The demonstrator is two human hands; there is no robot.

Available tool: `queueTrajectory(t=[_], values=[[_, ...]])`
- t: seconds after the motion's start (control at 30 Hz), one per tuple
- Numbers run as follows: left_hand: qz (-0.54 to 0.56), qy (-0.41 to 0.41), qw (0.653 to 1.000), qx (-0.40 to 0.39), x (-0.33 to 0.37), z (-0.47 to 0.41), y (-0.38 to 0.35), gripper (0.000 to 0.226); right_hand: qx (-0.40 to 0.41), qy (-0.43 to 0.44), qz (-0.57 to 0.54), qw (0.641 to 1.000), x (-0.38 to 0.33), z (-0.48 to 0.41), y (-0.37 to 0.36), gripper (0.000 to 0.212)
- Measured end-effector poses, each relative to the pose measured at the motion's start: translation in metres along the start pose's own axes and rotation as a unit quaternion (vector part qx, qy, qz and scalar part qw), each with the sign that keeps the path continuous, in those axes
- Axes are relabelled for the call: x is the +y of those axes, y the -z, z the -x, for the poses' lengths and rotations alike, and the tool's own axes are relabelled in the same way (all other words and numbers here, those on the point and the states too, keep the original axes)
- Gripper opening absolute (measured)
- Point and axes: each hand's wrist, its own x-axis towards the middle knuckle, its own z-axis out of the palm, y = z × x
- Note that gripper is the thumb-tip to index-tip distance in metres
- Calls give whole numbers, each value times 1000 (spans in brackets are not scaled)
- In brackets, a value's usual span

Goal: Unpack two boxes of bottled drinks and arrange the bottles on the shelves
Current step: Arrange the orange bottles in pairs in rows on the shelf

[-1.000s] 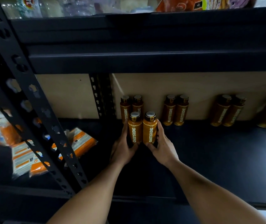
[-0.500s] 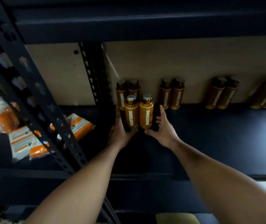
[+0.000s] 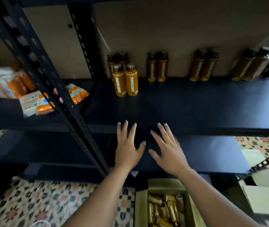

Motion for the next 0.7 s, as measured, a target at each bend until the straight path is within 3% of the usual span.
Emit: queueTrajectory(t=[0.1, 0.17, 0.23, 0.33, 0.4, 0.57, 0.7], values=[[125, 124, 970, -166, 14, 41, -20, 67, -195, -114, -108, 968, 32, 57, 7, 69], [96, 150, 936, -305, 15, 70, -38, 73, -340, -132, -88, 927, 62, 94, 12, 70], [24, 133, 891, -433, 15, 101, -57, 78, -415, -124, -57, 900, 94, 130, 12, 63], [-7, 119, 841, -528, 14, 133, -80, 85, -420, -153, -43, 894, 125, 172, 6, 59], [-1, 121, 837, -534, 14, 144, -96, 91, -400, -179, -51, 898, 136, 190, -1, 61], [34, 121, 843, -523, 1, 154, -162, 69, -348, -267, -110, 892, 159, 227, -52, 55], [37, 127, 818, -560, -52, 169, -258, 71, -329, -329, -153, 872, 186, 258, -136, 47]])
